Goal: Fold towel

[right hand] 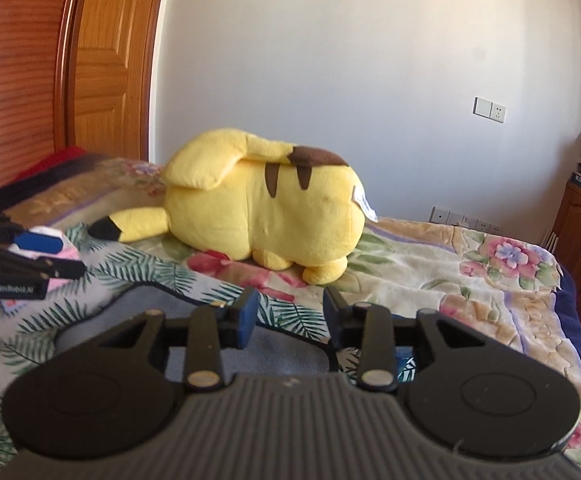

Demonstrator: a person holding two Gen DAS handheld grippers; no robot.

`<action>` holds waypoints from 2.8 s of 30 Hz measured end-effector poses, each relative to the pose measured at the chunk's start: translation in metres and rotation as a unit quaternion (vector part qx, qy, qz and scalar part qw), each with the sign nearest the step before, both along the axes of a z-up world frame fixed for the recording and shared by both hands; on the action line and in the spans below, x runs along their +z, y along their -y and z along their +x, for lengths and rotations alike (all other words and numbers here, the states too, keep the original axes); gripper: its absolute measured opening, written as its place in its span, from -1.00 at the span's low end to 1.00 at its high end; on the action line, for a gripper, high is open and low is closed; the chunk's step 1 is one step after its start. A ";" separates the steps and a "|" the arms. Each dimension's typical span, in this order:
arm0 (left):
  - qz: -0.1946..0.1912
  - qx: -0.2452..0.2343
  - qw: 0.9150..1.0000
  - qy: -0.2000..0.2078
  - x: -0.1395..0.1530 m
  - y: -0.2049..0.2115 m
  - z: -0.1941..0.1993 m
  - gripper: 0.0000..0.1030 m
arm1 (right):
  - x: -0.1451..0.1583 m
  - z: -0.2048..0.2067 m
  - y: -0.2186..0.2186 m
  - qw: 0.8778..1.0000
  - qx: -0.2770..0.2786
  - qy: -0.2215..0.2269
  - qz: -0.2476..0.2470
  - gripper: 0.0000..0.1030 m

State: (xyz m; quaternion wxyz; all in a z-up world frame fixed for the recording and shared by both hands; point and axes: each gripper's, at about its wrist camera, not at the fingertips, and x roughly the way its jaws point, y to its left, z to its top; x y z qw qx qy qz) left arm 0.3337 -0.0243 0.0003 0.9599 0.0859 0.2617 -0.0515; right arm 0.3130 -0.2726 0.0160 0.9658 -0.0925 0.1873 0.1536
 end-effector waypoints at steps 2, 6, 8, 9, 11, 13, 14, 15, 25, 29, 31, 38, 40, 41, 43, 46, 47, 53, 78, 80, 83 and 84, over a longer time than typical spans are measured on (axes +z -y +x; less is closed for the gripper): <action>0.002 -0.003 1.000 0.006 0.010 0.003 -0.010 -0.51 | 0.010 -0.009 0.002 1.000 -0.001 0.003 0.003 -0.28; 0.000 -0.013 1.000 0.015 0.030 0.008 -0.032 -0.47 | 0.025 -0.028 0.006 1.000 -0.004 0.007 0.011 -0.28; -0.006 -0.014 1.000 0.020 0.037 0.010 -0.042 -0.43 | 0.028 -0.037 0.008 1.000 -0.006 0.006 0.014 -0.28; -0.011 -0.014 1.000 0.021 0.039 0.010 -0.046 -0.40 | 0.030 -0.041 0.009 1.000 -0.007 0.005 0.015 -0.28; -0.021 -0.014 0.999 0.020 0.042 0.010 -0.056 -0.39 | 0.031 -0.050 0.011 1.000 -0.009 0.006 0.021 -0.28; -0.022 -0.014 0.999 0.021 0.044 0.011 -0.065 -0.39 | 0.029 -0.057 0.011 1.000 -0.010 0.003 0.023 -0.28; -0.022 -0.015 0.999 0.022 0.045 0.011 -0.071 -0.39 | 0.028 -0.061 0.011 1.000 -0.011 0.002 0.023 -0.28; -0.022 -0.017 0.999 0.022 0.045 0.012 -0.075 -0.38 | 0.027 -0.065 0.012 1.000 -0.012 0.001 0.024 -0.28; -0.019 -0.020 0.999 0.030 0.044 0.014 -0.112 0.15 | 0.020 -0.094 0.018 0.999 -0.025 -0.014 0.030 -0.28; -0.021 -0.020 0.999 0.027 0.041 0.014 -0.127 0.24 | 0.021 -0.108 0.020 0.999 -0.030 -0.011 0.032 -0.16; -0.023 -0.021 0.999 0.026 0.041 0.013 -0.137 0.31 | 0.022 -0.117 0.023 0.999 -0.032 -0.008 0.038 -0.15; -0.020 -0.030 0.999 0.025 0.041 0.011 -0.169 0.41 | 0.025 -0.142 0.029 0.998 -0.040 -0.009 0.037 0.11; -0.026 -0.030 0.999 0.026 0.043 0.009 -0.177 0.45 | 0.026 -0.149 0.031 0.998 -0.044 -0.008 0.037 0.20; -0.029 -0.030 0.999 0.026 0.043 0.009 -0.181 0.47 | 0.026 -0.151 0.031 0.998 -0.046 -0.008 0.039 0.28; -0.030 -0.030 0.999 0.027 0.044 0.008 -0.189 0.53 | 0.026 -0.156 0.033 0.998 -0.049 -0.009 0.046 0.41; -0.028 -0.030 0.998 0.037 0.045 0.007 -0.201 0.62 | 0.025 -0.163 0.034 0.997 -0.051 -0.011 0.056 0.49; -0.031 -0.030 0.998 0.038 0.045 0.006 -0.205 0.62 | 0.025 -0.165 0.034 0.997 -0.053 -0.011 0.057 0.56; -0.045 -0.026 0.998 0.044 0.042 0.003 -0.226 0.64 | 0.026 -0.182 0.035 0.996 -0.056 -0.007 0.062 0.72; -0.064 0.001 0.996 0.069 0.038 -0.009 -0.310 0.69 | 0.012 -0.254 0.020 0.996 -0.047 0.003 0.074 1.00; -0.074 0.002 0.995 0.068 0.035 -0.012 -0.317 0.69 | 0.009 -0.260 0.016 0.996 -0.044 0.002 0.075 1.00; -0.078 0.005 0.994 0.071 0.028 -0.015 -0.325 0.69 | 0.003 -0.268 0.011 0.996 -0.040 -0.002 0.078 1.00; -0.077 0.007 0.994 0.071 0.025 -0.015 -0.327 0.69 | 0.001 -0.271 0.009 0.996 -0.042 -0.004 0.080 1.00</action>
